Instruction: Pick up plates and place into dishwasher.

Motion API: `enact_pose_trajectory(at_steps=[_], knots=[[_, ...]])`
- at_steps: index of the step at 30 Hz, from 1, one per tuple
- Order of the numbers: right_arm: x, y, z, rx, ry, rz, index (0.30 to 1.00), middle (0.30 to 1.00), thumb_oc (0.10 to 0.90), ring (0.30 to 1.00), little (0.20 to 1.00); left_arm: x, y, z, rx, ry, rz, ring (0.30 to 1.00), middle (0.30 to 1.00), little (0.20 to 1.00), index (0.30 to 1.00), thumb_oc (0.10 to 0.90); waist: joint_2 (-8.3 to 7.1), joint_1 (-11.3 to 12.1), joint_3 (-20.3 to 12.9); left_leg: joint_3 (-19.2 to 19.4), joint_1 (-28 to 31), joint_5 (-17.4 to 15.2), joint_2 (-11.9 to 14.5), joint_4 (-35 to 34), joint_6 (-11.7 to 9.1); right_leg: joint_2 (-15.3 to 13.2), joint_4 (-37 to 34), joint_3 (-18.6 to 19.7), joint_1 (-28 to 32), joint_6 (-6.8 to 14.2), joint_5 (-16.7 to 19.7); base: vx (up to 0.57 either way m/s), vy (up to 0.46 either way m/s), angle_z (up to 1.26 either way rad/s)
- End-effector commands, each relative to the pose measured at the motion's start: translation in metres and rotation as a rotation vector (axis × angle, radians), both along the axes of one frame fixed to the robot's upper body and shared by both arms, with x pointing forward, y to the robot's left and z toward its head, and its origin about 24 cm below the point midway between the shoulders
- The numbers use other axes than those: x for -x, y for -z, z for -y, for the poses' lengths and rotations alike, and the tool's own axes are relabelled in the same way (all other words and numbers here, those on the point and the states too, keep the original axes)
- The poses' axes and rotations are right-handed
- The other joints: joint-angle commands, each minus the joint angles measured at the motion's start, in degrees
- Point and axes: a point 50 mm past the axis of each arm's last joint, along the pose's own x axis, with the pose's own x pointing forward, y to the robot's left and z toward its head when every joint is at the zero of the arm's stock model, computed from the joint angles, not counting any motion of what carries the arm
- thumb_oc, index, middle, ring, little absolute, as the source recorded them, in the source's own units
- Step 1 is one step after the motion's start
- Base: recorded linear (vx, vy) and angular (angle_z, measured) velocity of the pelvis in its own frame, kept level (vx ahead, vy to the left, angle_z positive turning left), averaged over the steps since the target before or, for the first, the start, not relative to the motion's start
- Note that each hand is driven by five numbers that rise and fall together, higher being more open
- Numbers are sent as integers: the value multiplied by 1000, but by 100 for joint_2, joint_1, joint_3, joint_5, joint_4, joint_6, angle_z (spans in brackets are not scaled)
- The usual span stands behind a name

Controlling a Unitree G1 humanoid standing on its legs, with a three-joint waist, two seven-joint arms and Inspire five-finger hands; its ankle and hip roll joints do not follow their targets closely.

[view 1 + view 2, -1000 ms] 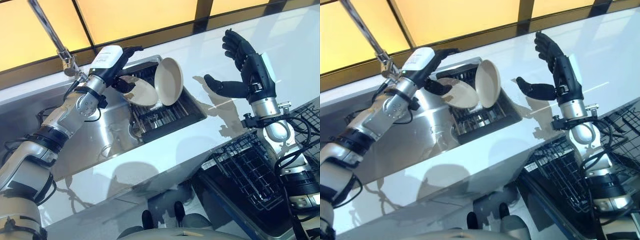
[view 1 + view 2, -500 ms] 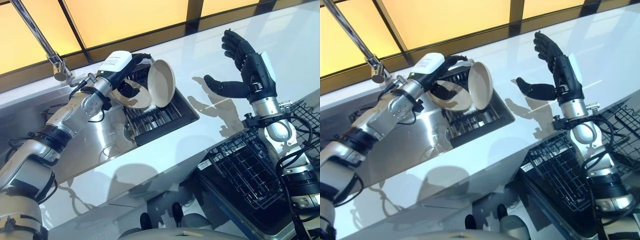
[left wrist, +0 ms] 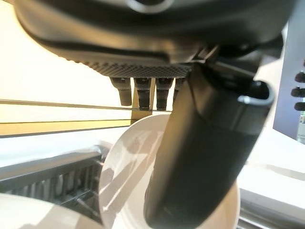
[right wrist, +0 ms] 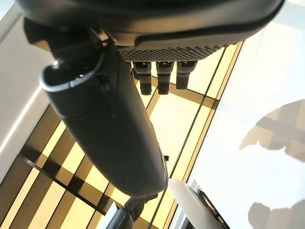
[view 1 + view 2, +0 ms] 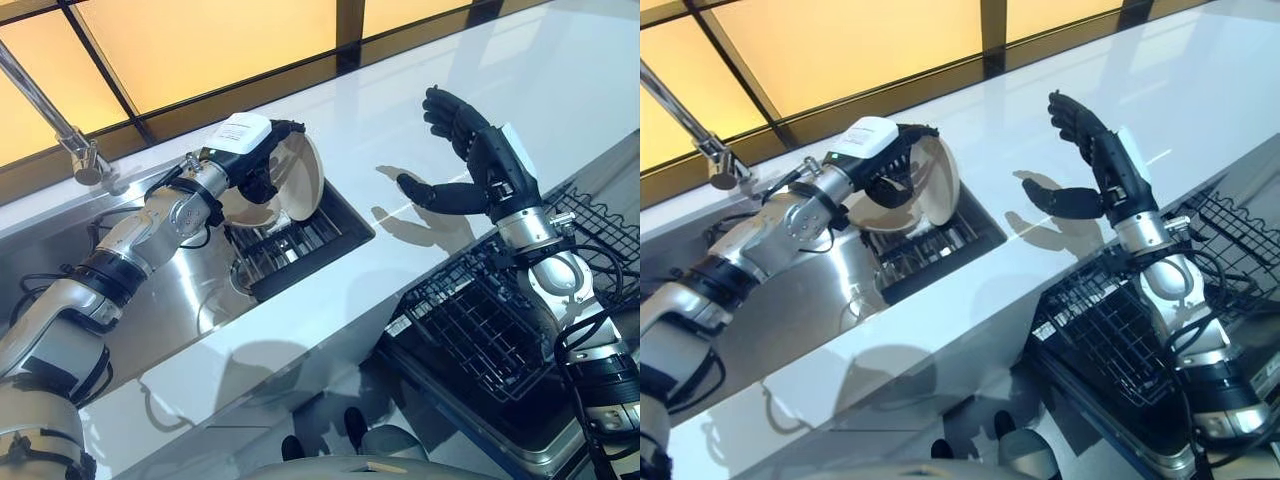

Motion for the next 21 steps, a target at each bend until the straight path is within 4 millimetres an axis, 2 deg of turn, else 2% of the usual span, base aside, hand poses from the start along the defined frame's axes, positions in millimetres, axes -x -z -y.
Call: enact_pose_trajectory(at_steps=[1,6,12,21], knots=[[16,-46,6,8,-37,208,900,900,800,900,900,-12,-68,0,-10,-46,251,900,900,900,900,800,91,99,-1035,304,131,-735,-120,41,252,150,31,30,109,329,-416,39,-4,-2],[17,-47,4,30,-57,206,900,900,800,900,900,-12,-73,-1,-50,-68,286,900,900,900,900,800,124,64,-1036,355,156,-757,-119,41,253,147,31,50,113,343,-414,37,-6,-1],[21,-46,5,33,-62,200,900,900,800,900,900,-10,-88,-13,-69,-136,392,900,900,900,900,800,167,38,-1054,421,179,-781,-118,41,254,148,31,73,112,354,-416,19,-10,-6],[21,-44,2,41,-88,189,900,900,800,900,900,-7,-85,2,-195,-80,383,900,900,900,900,800,195,48,-1067,402,210,-795,-122,41,259,148,31,60,139,352,-421,1,-4,-2]])
